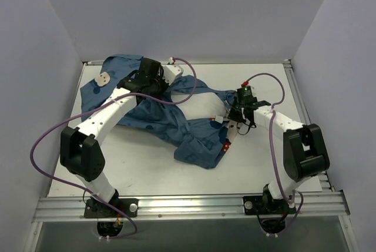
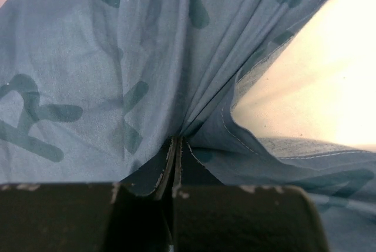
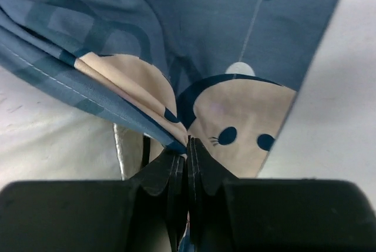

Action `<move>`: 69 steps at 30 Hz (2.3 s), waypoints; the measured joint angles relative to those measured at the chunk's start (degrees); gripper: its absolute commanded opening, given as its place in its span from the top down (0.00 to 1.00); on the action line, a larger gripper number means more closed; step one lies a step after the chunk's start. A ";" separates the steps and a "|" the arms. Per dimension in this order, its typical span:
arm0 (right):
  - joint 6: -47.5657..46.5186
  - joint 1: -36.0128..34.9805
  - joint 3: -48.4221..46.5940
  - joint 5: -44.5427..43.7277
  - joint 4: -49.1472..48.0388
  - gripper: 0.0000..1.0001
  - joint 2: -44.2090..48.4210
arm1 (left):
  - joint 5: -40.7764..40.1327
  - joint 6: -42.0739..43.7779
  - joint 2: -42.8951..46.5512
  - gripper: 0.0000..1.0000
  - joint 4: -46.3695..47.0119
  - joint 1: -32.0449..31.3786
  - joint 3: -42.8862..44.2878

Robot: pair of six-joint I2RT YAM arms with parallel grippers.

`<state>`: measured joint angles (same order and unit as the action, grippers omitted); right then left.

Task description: Remove the pillowcase from the pillow

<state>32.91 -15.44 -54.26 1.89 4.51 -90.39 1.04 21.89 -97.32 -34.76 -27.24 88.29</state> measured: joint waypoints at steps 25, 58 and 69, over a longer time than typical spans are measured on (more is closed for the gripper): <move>2.16 -6.97 2.12 17.00 -16.79 1.00 -6.16 | 5.97 4.28 -7.19 0.01 -12.09 -21.00 26.51; 22.64 -1.77 10.64 19.21 -28.44 1.00 -1.09 | 18.29 4.11 -15.30 0.24 -13.27 -15.82 21.81; 23.52 -1.46 12.76 20.41 -31.08 1.00 -1.09 | 12.92 4.52 -25.81 0.24 -14.75 -15.15 33.31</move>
<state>56.42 -16.91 -41.50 22.31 -26.57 -91.48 13.96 26.41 -123.13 -49.52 -42.39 121.60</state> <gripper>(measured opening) 0.043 0.759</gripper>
